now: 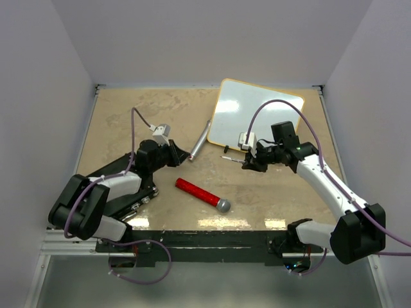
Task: Write a sentence on the whiteboard
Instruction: Place the pen cap at the center of the board.
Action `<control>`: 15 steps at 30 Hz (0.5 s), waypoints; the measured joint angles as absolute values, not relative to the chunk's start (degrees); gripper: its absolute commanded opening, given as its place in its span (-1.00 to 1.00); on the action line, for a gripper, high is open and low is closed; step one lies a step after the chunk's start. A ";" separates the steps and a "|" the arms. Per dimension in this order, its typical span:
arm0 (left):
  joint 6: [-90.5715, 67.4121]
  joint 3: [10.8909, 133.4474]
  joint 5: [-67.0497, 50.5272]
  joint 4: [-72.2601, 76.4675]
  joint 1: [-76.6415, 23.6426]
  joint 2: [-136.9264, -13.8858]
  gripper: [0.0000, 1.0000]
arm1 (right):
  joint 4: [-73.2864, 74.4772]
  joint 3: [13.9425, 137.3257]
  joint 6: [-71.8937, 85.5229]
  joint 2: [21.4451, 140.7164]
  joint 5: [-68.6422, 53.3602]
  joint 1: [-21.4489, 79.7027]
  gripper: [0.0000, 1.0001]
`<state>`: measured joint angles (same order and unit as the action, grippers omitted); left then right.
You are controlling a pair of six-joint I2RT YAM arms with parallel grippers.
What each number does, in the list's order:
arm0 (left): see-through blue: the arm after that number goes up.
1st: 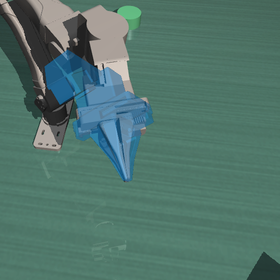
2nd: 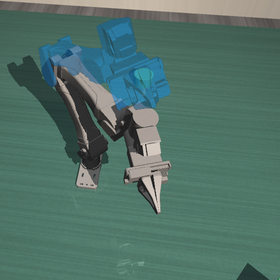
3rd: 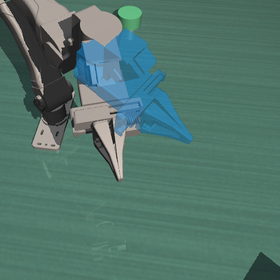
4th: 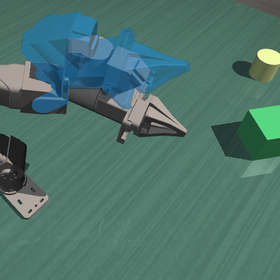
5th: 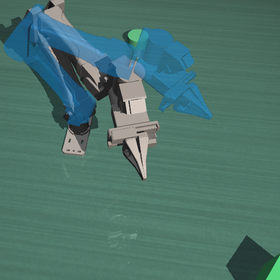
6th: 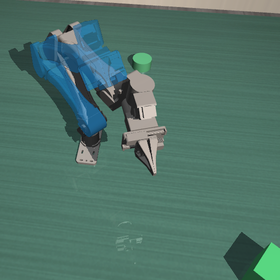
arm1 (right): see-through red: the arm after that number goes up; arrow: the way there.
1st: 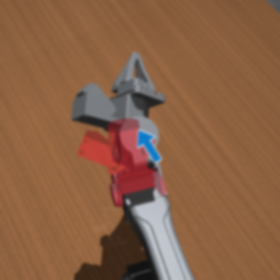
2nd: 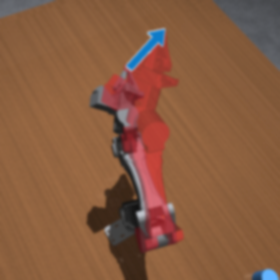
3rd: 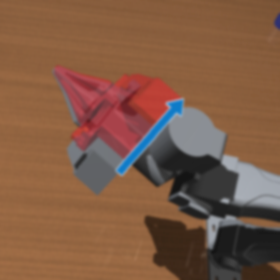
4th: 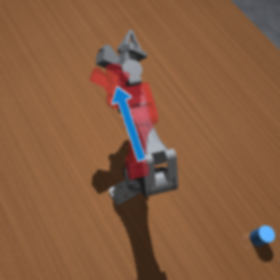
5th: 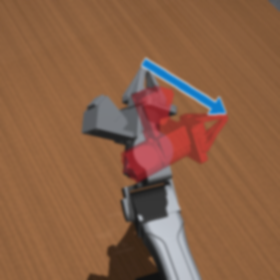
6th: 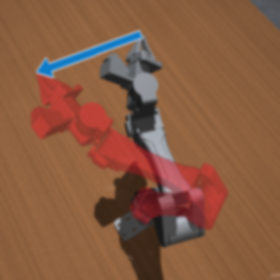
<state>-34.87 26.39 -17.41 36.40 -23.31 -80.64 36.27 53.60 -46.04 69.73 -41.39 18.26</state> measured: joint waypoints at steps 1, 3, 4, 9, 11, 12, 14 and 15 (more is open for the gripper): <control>-34.30 27.38 -15.99 34.39 -23.31 -81.34 -1.00 | 36.10 53.52 -45.95 69.73 -41.34 18.26 -1.00; -33.28 28.77 -14.02 31.31 -23.31 -82.87 -1.00 | 35.83 53.32 -45.82 69.73 -41.30 18.26 -1.00; -33.01 29.26 -13.06 29.91 -23.31 -83.79 -1.00 | 35.81 53.23 -45.80 69.73 -41.23 18.26 -1.00; -31.62 29.87 -9.74 23.35 -23.31 -87.35 -0.92 | 35.62 53.12 -45.76 69.73 -41.21 18.26 -1.00; -31.35 30.11 -8.82 22.06 -23.31 -87.74 -0.76 | 35.55 53.12 -45.76 69.73 -41.23 18.26 -1.00; -31.11 30.61 -8.03 21.32 -23.31 -87.74 -0.58 | 35.53 53.12 -45.76 69.73 -41.23 18.26 -1.00; -30.39 31.48 -6.66 20.27 -23.31 -87.77 -0.38 | 35.53 53.12 -45.76 69.73 -41.23 18.24 -1.00; -30.33 31.92 -5.78 19.57 -23.31 -87.77 -0.32 | 35.53 53.12 -45.76 69.73 -41.23 18.26 -1.00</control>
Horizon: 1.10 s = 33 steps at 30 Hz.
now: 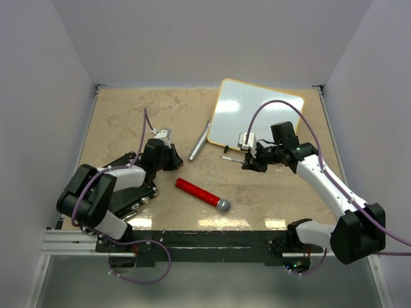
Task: Write a sentence on the whiteboard
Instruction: Place the pen cap at the center of the board, then pass from the right arm to the left
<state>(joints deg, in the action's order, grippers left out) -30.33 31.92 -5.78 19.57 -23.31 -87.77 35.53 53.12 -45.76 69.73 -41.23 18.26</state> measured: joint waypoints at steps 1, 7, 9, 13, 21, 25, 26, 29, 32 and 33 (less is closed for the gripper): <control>-30.13 32.14 -5.32 19.09 -23.31 -87.77 -0.25 | 35.53 53.12 -45.76 69.73 -41.23 18.26 -1.00; -29.23 33.45 -2.57 14.66 -23.31 -87.18 0.12 | 35.53 53.04 -45.82 69.73 -41.17 18.24 -1.00; -28.95 34.09 -2.33 12.49 -23.31 -85.67 0.17 | 35.57 52.99 -45.89 69.76 -41.04 18.24 -1.00; -27.16 35.16 -2.76 9.45 -23.31 -79.85 0.25 | 35.68 52.99 -46.30 69.76 -41.01 18.26 -1.00; -22.72 33.89 -22.83 18.13 -23.27 -62.85 0.64 | 41.89 53.15 -54.54 71.64 -41.54 18.26 -1.00; -26.13 33.06 -37.28 29.26 -23.46 -65.93 0.90 | 47.44 53.60 -60.90 71.96 -41.76 18.28 -1.00; -27.68 33.01 -39.99 32.01 -23.92 -68.42 0.90 | 48.45 53.84 -62.24 71.96 -41.76 18.39 -1.00; -32.42 32.99 -45.23 37.04 -26.68 -75.81 0.92 | 50.35 54.54 -64.99 71.96 -41.74 19.27 -1.00; -34.15 33.47 -47.72 38.28 -31.55 -80.66 0.89 | 50.65 54.68 -66.06 71.94 -41.74 21.17 -1.00; -34.83 34.28 -48.49 38.48 -33.32 -82.19 0.86 | 50.65 54.68 -66.17 71.94 -41.74 21.89 -1.00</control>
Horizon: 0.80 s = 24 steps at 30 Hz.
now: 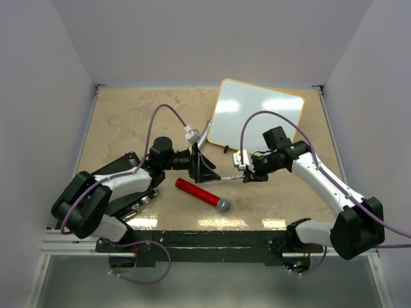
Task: Write a sentence on the whiteboard
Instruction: Pass from the right arm to the left
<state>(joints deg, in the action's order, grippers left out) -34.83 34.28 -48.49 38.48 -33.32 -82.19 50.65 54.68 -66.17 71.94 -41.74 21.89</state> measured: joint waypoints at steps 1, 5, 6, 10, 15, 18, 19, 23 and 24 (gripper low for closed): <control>-35.07 35.07 -48.97 38.70 -34.48 -83.20 0.76 | 50.63 54.68 -66.17 71.94 -41.74 22.55 -1.00; -36.42 38.44 -50.65 40.38 -36.80 -86.72 0.47 | 50.46 54.68 -66.02 71.94 -41.74 23.75 -1.00; -36.88 39.22 -51.00 40.97 -36.97 -87.70 0.43 | 50.33 54.68 -66.00 71.94 -41.74 23.86 -1.00; -37.52 40.95 -52.36 41.56 -38.02 -91.46 0.31 | 49.82 54.70 -65.63 71.94 -41.74 24.12 -1.00; -37.95 41.41 -53.76 41.01 -39.59 -94.43 0.16 | 49.06 54.68 -65.12 71.94 -41.74 24.77 -1.00; -37.93 42.74 -54.11 40.64 -40.16 -95.13 0.03 | 48.40 54.68 -64.64 71.94 -41.71 25.23 -1.00; -37.93 43.05 -54.15 40.56 -40.25 -95.13 -0.02 | 48.23 54.70 -64.45 71.94 -41.71 25.36 -1.00; -37.76 44.88 -54.59 39.07 -40.47 -95.13 -0.40 | 47.59 54.68 -63.68 71.92 -41.69 25.61 -1.00; -37.47 45.12 -54.70 38.57 -40.53 -95.13 -0.71 | 47.46 54.68 -63.51 71.92 -41.71 25.63 -1.00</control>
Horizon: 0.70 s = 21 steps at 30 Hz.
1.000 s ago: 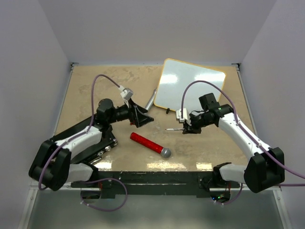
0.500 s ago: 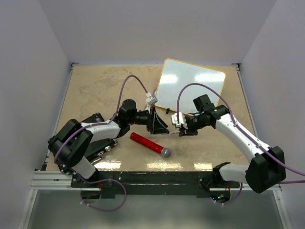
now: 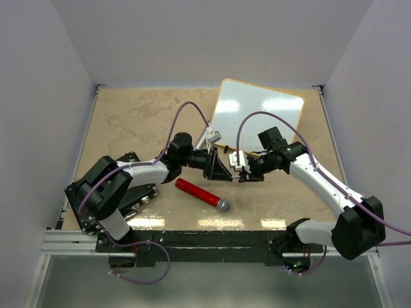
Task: Write a sentence on the whiteboard
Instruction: Pass from the right arm to the left, then pass from the left arm to the right
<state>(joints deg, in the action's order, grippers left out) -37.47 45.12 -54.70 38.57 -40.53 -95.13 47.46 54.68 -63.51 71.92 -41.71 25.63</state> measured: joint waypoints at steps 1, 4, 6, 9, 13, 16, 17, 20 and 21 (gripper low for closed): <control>-37.19 45.28 -54.85 37.95 -40.60 -95.13 -0.97 | 47.29 54.68 -63.29 71.92 -41.69 25.74 -1.00; -36.34 45.41 -54.33 36.01 -40.69 -95.13 -1.00 | 47.18 54.61 -62.35 71.68 -41.21 25.89 -1.00; -35.88 45.65 -54.22 35.38 -40.80 -95.13 -1.00 | 47.11 54.54 -61.84 71.53 -40.86 26.00 -0.97; -34.96 45.67 -54.04 34.61 -40.95 -94.98 -1.00 | 46.98 54.11 -61.32 71.26 -40.82 26.00 -0.63; -33.06 45.19 -53.19 33.69 -41.01 -92.82 -1.00 | 46.41 53.89 -60.45 69.60 -41.43 26.15 0.11; -31.75 42.98 -51.99 33.78 -40.99 -89.17 -1.00 | 45.60 53.89 -59.75 67.55 -41.98 26.20 0.56; -31.38 41.98 -51.48 33.78 -40.99 -87.66 -1.00 | 45.34 53.89 -59.20 66.87 -42.22 26.20 0.62; -30.28 38.59 -49.47 34.46 -40.88 -83.22 -1.00 | 44.99 53.95 -57.76 65.45 -43.03 25.82 0.73; -30.09 37.47 -49.10 34.70 -40.84 -81.87 -1.00 | 45.01 54.11 -57.25 65.06 -43.22 25.28 0.75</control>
<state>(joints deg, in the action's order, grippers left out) -30.09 37.47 -49.10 34.70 -40.84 -81.87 45.01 54.11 -57.25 65.06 -43.22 25.28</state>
